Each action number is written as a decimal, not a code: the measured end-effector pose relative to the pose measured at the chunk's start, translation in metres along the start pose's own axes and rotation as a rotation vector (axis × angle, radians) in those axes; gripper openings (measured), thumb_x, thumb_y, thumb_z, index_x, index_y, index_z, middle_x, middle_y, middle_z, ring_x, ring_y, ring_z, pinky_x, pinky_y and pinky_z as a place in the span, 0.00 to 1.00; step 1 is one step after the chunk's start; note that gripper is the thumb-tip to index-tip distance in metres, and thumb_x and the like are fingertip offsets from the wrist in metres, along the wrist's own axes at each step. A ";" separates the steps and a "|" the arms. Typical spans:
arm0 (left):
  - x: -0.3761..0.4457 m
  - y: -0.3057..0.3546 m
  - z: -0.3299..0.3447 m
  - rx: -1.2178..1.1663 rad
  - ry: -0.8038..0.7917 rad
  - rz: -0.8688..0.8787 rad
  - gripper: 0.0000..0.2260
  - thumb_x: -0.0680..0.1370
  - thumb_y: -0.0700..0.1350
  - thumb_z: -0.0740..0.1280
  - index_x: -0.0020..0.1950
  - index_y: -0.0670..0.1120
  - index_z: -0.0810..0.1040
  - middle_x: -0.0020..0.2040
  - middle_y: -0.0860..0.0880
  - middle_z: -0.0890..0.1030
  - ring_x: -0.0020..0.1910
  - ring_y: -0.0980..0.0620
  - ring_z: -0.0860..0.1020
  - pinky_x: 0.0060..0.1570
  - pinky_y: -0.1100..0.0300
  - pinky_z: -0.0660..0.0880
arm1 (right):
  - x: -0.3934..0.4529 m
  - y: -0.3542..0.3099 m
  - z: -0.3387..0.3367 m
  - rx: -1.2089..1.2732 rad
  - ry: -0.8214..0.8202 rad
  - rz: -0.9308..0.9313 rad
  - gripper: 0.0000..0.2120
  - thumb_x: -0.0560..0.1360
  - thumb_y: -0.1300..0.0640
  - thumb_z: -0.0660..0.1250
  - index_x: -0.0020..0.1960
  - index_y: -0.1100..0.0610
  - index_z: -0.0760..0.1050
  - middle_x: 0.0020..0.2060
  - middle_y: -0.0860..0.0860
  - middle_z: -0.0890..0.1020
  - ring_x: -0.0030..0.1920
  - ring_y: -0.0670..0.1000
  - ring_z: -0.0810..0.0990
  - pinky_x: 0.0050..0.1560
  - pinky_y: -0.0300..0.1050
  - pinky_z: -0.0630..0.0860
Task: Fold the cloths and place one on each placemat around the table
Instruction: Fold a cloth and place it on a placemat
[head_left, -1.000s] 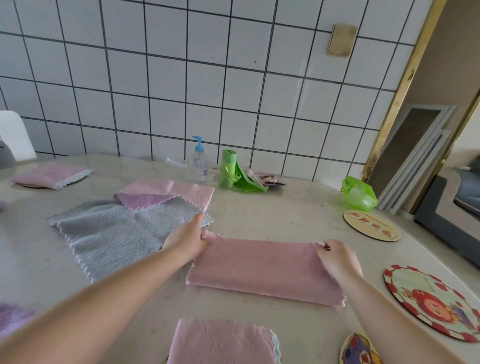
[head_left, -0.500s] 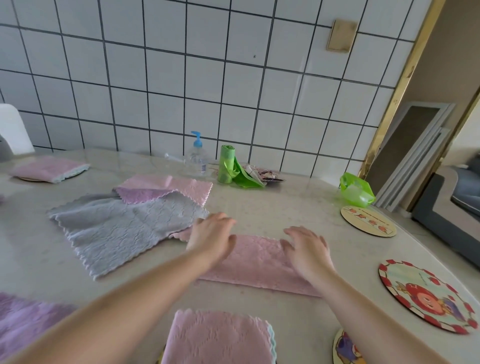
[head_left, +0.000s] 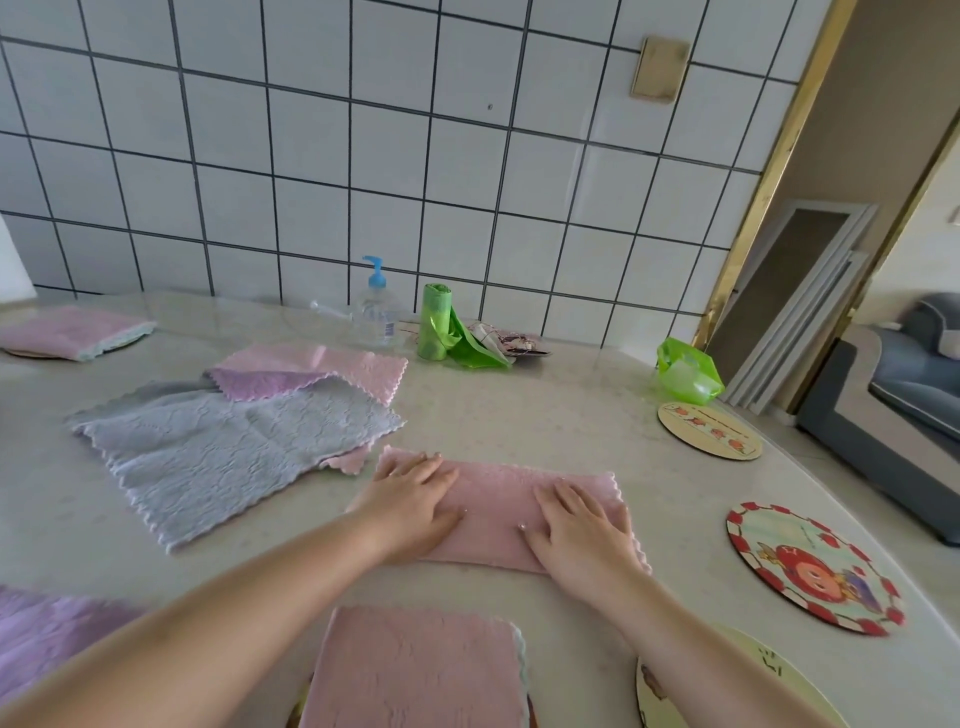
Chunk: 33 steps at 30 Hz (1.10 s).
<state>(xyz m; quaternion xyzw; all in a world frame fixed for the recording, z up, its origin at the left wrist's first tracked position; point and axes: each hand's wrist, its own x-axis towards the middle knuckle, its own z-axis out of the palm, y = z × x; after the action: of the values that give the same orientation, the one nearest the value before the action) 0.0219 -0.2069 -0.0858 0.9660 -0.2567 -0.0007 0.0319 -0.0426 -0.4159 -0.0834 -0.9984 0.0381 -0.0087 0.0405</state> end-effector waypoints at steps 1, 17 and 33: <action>-0.003 -0.006 0.000 0.005 0.004 -0.004 0.28 0.79 0.62 0.47 0.76 0.52 0.50 0.78 0.50 0.48 0.76 0.52 0.46 0.74 0.50 0.42 | -0.003 0.007 -0.001 -0.013 0.002 0.017 0.30 0.77 0.36 0.46 0.75 0.47 0.50 0.76 0.48 0.52 0.76 0.50 0.49 0.72 0.63 0.44; -0.036 0.005 -0.032 -0.199 0.153 0.274 0.12 0.77 0.51 0.63 0.59 0.50 0.78 0.59 0.51 0.76 0.59 0.53 0.73 0.58 0.60 0.68 | 0.004 0.022 -0.023 0.042 0.062 -0.053 0.26 0.75 0.41 0.61 0.71 0.45 0.64 0.72 0.43 0.64 0.73 0.47 0.58 0.72 0.60 0.49; -0.030 0.038 -0.011 0.121 0.147 0.415 0.15 0.74 0.38 0.58 0.57 0.48 0.77 0.52 0.47 0.78 0.52 0.44 0.75 0.52 0.49 0.74 | 0.071 -0.030 -0.021 0.151 0.041 -0.148 0.12 0.72 0.63 0.58 0.43 0.48 0.75 0.49 0.47 0.79 0.50 0.51 0.77 0.53 0.47 0.70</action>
<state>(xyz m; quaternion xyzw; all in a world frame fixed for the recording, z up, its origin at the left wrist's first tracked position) -0.0233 -0.2244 -0.0725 0.8900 -0.4466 0.0916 -0.0082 0.0298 -0.3929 -0.0587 -0.9922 -0.0359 -0.0349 0.1140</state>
